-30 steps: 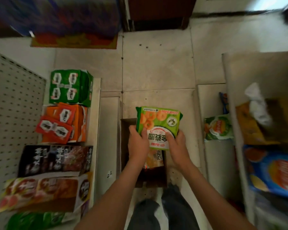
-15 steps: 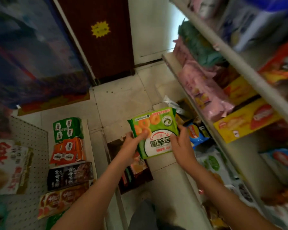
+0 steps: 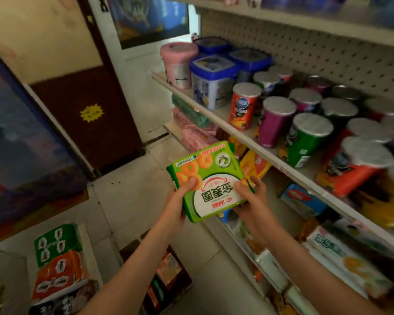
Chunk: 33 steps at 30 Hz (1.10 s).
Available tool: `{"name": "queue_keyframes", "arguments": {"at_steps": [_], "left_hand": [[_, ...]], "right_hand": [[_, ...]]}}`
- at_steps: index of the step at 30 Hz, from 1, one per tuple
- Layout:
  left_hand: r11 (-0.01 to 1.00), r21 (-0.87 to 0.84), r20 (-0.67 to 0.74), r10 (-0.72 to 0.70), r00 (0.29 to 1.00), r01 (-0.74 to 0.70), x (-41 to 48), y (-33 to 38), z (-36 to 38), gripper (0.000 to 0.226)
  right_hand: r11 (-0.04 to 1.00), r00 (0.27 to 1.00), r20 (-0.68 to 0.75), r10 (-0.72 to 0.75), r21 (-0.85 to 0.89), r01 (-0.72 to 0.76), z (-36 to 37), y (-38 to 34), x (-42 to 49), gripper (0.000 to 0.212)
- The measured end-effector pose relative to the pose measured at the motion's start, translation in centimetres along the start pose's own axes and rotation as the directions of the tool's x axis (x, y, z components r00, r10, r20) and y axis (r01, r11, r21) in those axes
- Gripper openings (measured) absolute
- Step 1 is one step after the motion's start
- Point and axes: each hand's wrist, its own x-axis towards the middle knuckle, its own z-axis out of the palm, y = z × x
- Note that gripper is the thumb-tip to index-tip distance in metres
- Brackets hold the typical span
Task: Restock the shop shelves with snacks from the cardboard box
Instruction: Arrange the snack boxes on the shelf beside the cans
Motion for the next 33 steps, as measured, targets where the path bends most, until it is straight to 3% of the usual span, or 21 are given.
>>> {"name": "queue_keyframes", "arguments": {"at_steps": [3, 6, 10, 13, 16, 18, 21, 25, 29, 33], "left_hand": [[1.0, 0.007, 0.067, 0.018, 0.998, -0.019, -0.3, 0.9, 2.2, 0.052], [0.999, 0.025, 0.199, -0.025, 0.98, 0.021, -0.5, 1.8, 3.6, 0.051], [0.999, -0.015, 0.384, 0.033, 0.923, -0.03, -0.2, 3.5, 4.3, 0.08], [0.998, -0.064, 0.47, 0.01, 0.882, 0.022, 0.7, 5.4, 4.3, 0.069], [0.997, 0.051, 0.534, -0.072, 0.842, 0.053, 1.9, 7.3, 5.1, 0.082], [0.984, 0.174, 0.602, -0.083, 0.794, -0.029, 2.3, 8.1, 6.4, 0.081], [0.898, 0.398, 0.713, -0.173, 0.68, -0.189, 1.7, 8.9, 8.8, 0.079], [0.721, 0.584, 0.767, -0.34, 0.544, -0.373, -0.2, 9.8, 13.0, 0.046], [0.515, 0.641, 0.763, -0.51, 0.398, -0.57, -2.8, 9.0, 17.8, 0.057], [0.403, 0.585, 0.779, -0.522, 0.349, -0.703, -6.3, 6.6, 22.1, 0.029]], "right_hand": [[0.992, 1.0, -0.012, -0.02, 0.121, 0.022, -0.2, -1.9, -1.2, 0.055], [0.994, 0.995, 0.001, -0.098, 0.04, 0.098, -0.2, -3.3, -2.1, 0.051], [0.975, 0.974, -0.045, -0.221, -0.028, 0.22, 0.1, -5.8, -3.5, 0.057], [0.964, 0.961, -0.083, -0.265, -0.027, 0.264, -0.1, -7.8, -4.8, 0.047], [0.953, 0.947, -0.114, -0.3, -0.087, 0.291, -0.5, -9.7, -6.2, 0.041], [0.939, 0.937, -0.13, -0.323, -0.168, 0.3, -0.9, -10.6, -7.2, 0.043], [0.894, 0.934, -0.109, -0.341, -0.344, 0.287, -1.5, -11.7, -8.7, 0.038], [0.871, 0.934, -0.124, -0.336, -0.417, 0.258, -2.9, -12.6, -11.0, 0.042], [0.84, 0.919, -0.173, -0.353, -0.491, 0.23, -4.5, -13.2, -13.7, 0.046], [0.829, 0.884, -0.254, -0.393, -0.514, 0.221, -6.7, -13.8, -16.7, 0.05]]}}
